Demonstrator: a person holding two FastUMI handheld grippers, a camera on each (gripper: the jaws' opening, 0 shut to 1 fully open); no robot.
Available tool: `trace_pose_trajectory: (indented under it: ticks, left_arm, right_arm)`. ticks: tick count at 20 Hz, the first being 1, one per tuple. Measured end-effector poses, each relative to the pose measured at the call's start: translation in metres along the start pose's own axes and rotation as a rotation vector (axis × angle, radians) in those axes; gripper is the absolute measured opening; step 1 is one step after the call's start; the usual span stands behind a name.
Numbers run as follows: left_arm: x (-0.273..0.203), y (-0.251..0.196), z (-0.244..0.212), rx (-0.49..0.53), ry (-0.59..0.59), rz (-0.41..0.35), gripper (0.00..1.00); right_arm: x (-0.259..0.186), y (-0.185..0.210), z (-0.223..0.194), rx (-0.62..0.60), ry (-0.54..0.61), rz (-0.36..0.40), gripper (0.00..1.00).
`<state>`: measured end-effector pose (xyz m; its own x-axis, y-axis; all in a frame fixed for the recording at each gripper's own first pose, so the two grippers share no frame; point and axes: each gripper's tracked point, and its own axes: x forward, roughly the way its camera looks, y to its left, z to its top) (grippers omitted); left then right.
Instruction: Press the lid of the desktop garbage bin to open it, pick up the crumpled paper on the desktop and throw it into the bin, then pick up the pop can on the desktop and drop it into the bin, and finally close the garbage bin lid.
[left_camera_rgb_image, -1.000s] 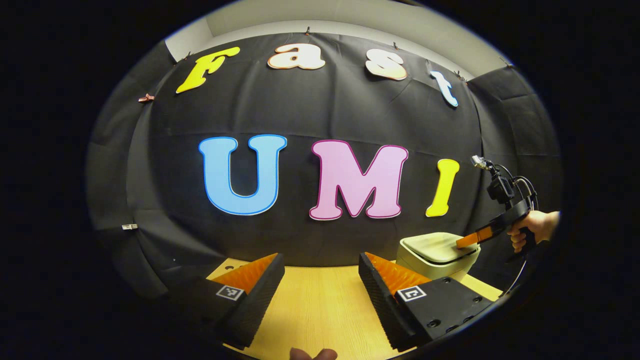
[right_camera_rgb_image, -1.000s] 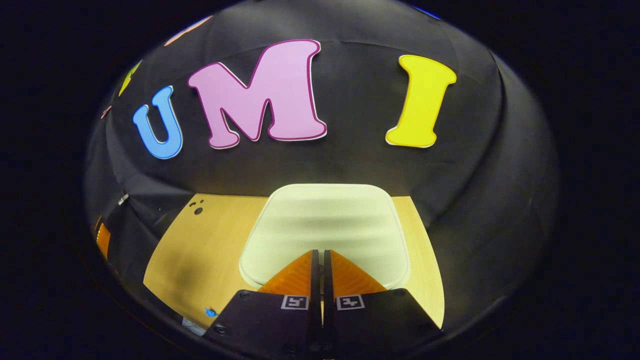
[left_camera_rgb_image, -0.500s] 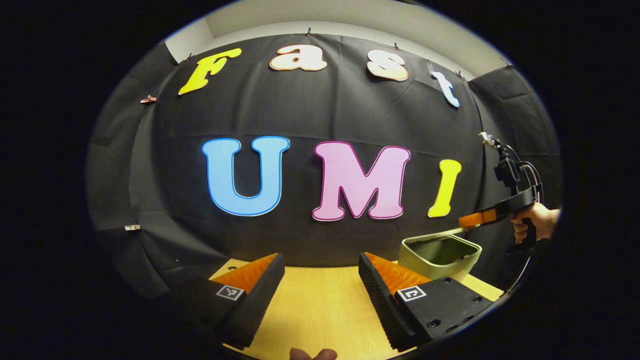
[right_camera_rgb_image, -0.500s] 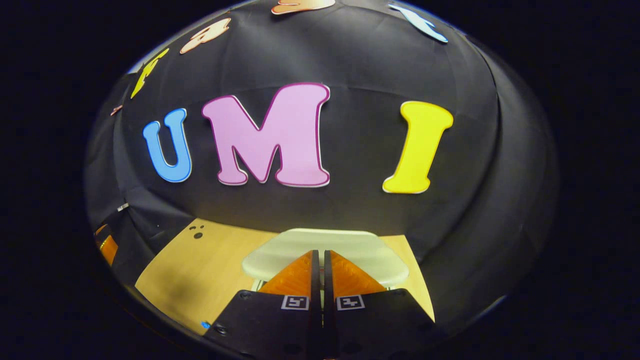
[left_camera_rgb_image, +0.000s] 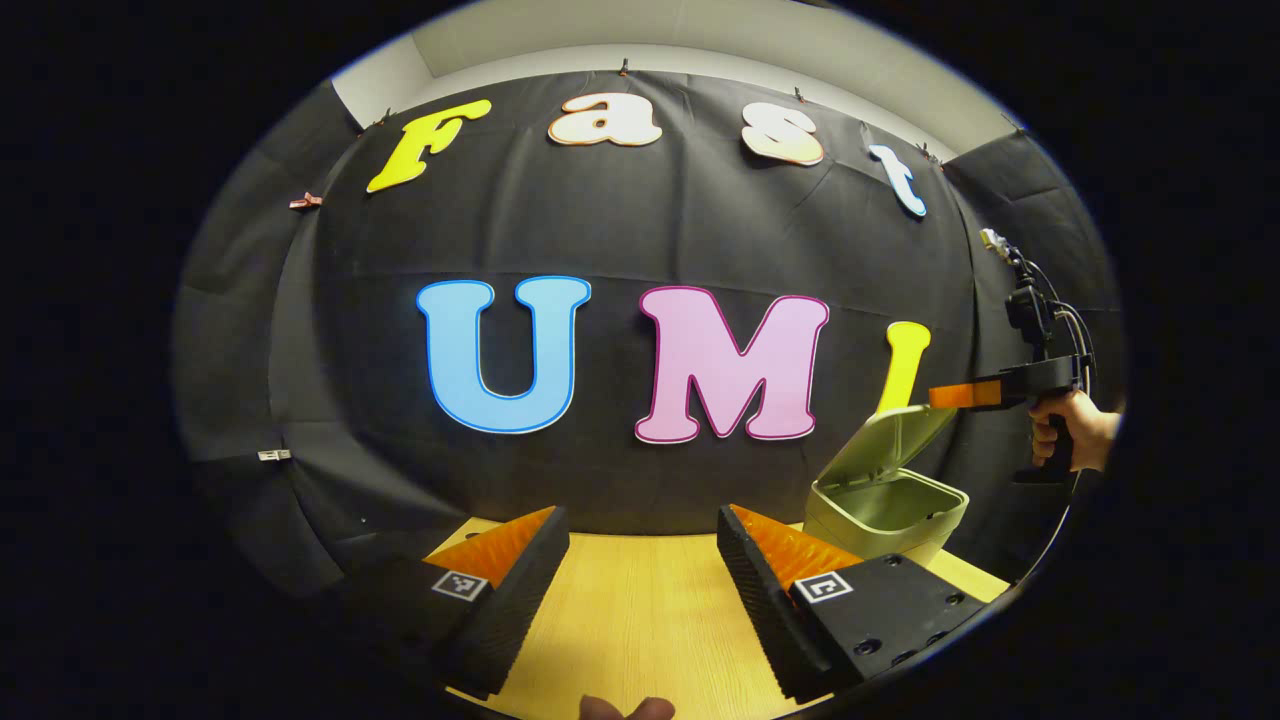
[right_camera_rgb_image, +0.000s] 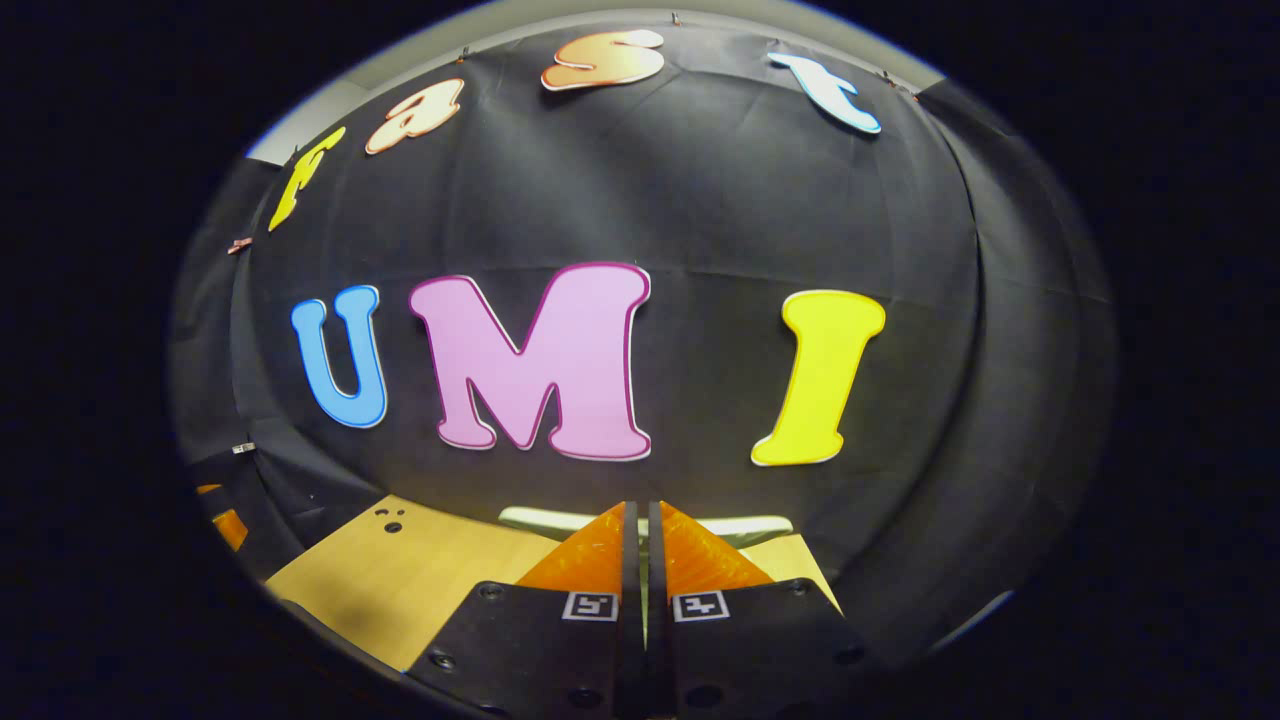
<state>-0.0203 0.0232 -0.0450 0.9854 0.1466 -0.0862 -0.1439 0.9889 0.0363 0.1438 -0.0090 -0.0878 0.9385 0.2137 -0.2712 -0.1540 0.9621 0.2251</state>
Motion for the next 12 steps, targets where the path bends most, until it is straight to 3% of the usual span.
trace_pose_trajectory:
  ticks: [9, 12]
  left_arm:
    - [0.0, 0.0, -0.004, -0.001, 0.007, 0.002, 0.95]
    - [-0.001, 0.001, -0.005, 0.003, 0.011, 0.004, 0.95]
  right_arm:
    - [-0.025, 0.008, 0.042, -0.048, -0.178, 0.0, 0.06]
    - [-0.035, 0.018, 0.044, -0.081, -0.195, 0.02, 0.12]
